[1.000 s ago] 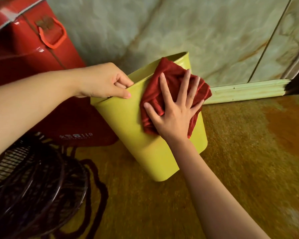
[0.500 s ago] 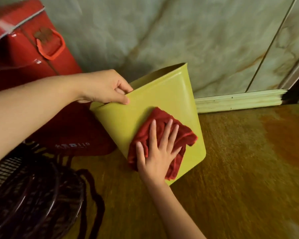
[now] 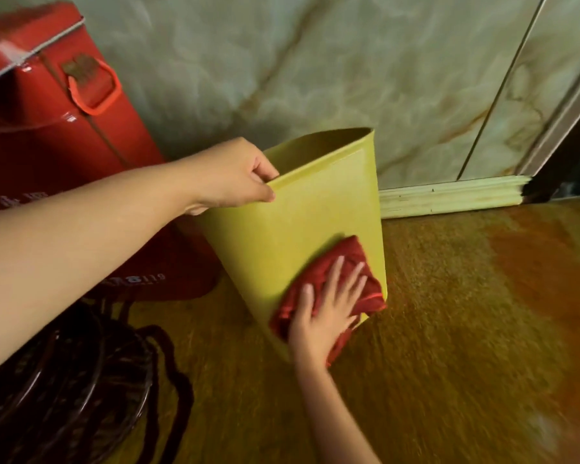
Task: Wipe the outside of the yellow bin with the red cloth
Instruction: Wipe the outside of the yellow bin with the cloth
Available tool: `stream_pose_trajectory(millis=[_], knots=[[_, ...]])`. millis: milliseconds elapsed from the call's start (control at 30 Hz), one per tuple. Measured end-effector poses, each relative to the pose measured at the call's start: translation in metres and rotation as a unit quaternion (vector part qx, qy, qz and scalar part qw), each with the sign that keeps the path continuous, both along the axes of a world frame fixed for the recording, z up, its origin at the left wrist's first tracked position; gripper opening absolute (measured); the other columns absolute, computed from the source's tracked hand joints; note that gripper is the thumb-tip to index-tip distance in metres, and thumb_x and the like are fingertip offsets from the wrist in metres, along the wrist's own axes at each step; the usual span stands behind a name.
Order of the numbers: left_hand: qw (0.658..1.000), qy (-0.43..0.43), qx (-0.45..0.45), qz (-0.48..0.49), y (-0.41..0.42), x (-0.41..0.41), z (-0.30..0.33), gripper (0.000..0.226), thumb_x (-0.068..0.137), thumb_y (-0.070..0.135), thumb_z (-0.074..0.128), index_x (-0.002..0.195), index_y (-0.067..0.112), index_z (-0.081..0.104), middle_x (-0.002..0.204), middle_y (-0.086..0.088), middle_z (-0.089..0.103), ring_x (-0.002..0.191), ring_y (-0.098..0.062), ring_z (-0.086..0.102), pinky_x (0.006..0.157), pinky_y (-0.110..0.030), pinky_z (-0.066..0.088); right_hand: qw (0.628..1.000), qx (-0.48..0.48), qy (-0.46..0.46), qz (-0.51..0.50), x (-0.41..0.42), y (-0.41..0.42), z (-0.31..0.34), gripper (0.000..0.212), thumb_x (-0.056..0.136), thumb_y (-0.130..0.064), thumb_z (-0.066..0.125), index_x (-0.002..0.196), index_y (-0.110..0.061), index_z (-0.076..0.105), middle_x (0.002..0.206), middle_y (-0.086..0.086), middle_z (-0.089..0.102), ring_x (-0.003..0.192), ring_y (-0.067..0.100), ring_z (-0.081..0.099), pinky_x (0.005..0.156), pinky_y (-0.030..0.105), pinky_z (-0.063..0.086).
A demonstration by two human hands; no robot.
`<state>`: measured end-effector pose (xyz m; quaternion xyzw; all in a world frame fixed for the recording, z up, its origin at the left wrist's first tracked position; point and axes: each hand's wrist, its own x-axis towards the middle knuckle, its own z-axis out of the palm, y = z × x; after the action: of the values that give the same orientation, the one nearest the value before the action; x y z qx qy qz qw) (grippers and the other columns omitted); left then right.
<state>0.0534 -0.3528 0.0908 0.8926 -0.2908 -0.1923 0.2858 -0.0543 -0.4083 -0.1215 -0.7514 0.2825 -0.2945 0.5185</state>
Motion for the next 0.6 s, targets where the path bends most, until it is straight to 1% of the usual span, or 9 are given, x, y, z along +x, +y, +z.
stream_pose_trajectory(millis=[67,133,167,233,300,367,433,533,600], knots=[[0.996,0.055,0.001,-0.066,-0.004,-0.009,0.005,0.023,0.078,0.006,0.061,0.096,0.019,0.07,0.093,-0.005,0.074,0.086,-0.018,0.062,0.078,-0.03,0.048,0.999,0.018,-0.032,-0.007,0.001,0.021,0.014,0.06,0.086,-0.057,0.026,0.138,-0.053,-0.004,0.155,-0.011,-0.007,0.144,0.009,-0.013,0.107,0.057,-0.003],[0.978,0.067,0.09,-0.174,0.009,-0.011,0.02,0.037,0.071,0.016,0.069,0.098,0.041,0.064,0.102,0.023,0.07,0.096,0.004,0.062,0.083,-0.009,0.047,0.998,0.049,-0.042,-0.018,0.005,0.014,0.02,0.06,0.085,-0.054,0.027,0.136,-0.054,-0.004,0.154,-0.012,-0.01,0.143,0.008,-0.015,0.109,0.059,-0.002],[0.966,0.006,0.152,-0.209,0.017,-0.011,0.027,0.039,0.067,0.019,0.073,0.097,0.04,0.062,0.101,0.024,0.07,0.093,0.01,0.059,0.074,-0.001,0.042,0.998,0.043,-0.036,-0.016,0.005,0.008,0.021,0.059,0.084,-0.054,0.026,0.135,-0.053,-0.003,0.153,-0.013,-0.01,0.143,0.008,-0.015,0.11,0.059,-0.002],[0.933,-0.152,0.243,-0.219,0.038,-0.002,0.035,0.017,0.068,0.019,0.074,0.079,0.021,0.061,0.078,0.003,0.072,0.074,0.001,0.061,0.059,-0.009,0.037,0.999,0.018,-0.027,0.009,0.006,-0.002,0.022,0.056,0.084,-0.056,0.023,0.133,-0.053,-0.003,0.152,-0.015,-0.011,0.142,0.008,-0.016,0.11,0.061,-0.003],[0.926,-0.188,0.265,-0.19,0.056,0.0,0.032,0.034,0.073,0.015,0.07,0.054,0.016,0.042,0.048,0.002,0.051,0.051,-0.002,0.051,0.051,-0.015,0.031,0.999,0.002,-0.021,0.042,0.009,-0.009,0.029,0.053,0.084,-0.058,0.02,0.133,-0.056,0.0,0.153,-0.018,-0.009,0.143,0.007,-0.014,0.11,0.062,-0.002],[0.939,-0.165,0.248,-0.173,0.058,-0.01,0.028,0.045,0.075,0.015,0.068,0.052,0.013,0.03,0.044,0.003,0.032,0.047,-0.005,0.033,0.048,-0.017,0.027,0.997,0.013,-0.025,0.068,0.012,-0.021,0.038,0.049,0.087,-0.058,0.021,0.134,-0.056,0.007,0.152,-0.021,-0.002,0.144,0.007,-0.007,0.111,0.06,0.0],[0.952,-0.161,0.206,-0.159,0.048,-0.018,0.029,0.039,0.074,0.016,0.069,0.054,0.008,0.035,0.046,0.001,0.032,0.047,-0.003,0.029,0.046,-0.014,0.028,0.996,0.037,-0.034,0.078,0.012,-0.039,0.045,0.048,0.089,-0.052,0.024,0.137,-0.05,0.017,0.154,-0.019,0.009,0.145,0.009,0.004,0.115,0.058,0.006],[0.974,-0.164,0.1,-0.117,0.009,-0.021,0.041,0.01,0.071,0.011,0.071,0.067,0.009,0.062,0.051,0.003,0.056,0.043,0.007,0.047,0.043,-0.004,0.034,0.987,0.117,-0.047,0.097,0.009,-0.067,0.059,0.053,0.087,-0.057,0.027,0.137,-0.044,0.034,0.153,-0.012,0.029,0.141,0.01,0.024,0.116,0.048,0.02],[0.975,-0.192,0.059,-0.096,-0.027,-0.024,0.043,0.016,0.07,0.012,0.071,0.085,0.009,0.069,0.074,-0.003,0.07,0.062,0.004,0.061,0.052,-0.009,0.042,0.971,0.199,-0.053,0.123,0.009,-0.081,0.065,0.056,0.082,-0.063,0.034,0.132,-0.041,0.044,0.143,-0.015,0.045,0.131,0.006,0.04,0.113,0.041,0.03]])
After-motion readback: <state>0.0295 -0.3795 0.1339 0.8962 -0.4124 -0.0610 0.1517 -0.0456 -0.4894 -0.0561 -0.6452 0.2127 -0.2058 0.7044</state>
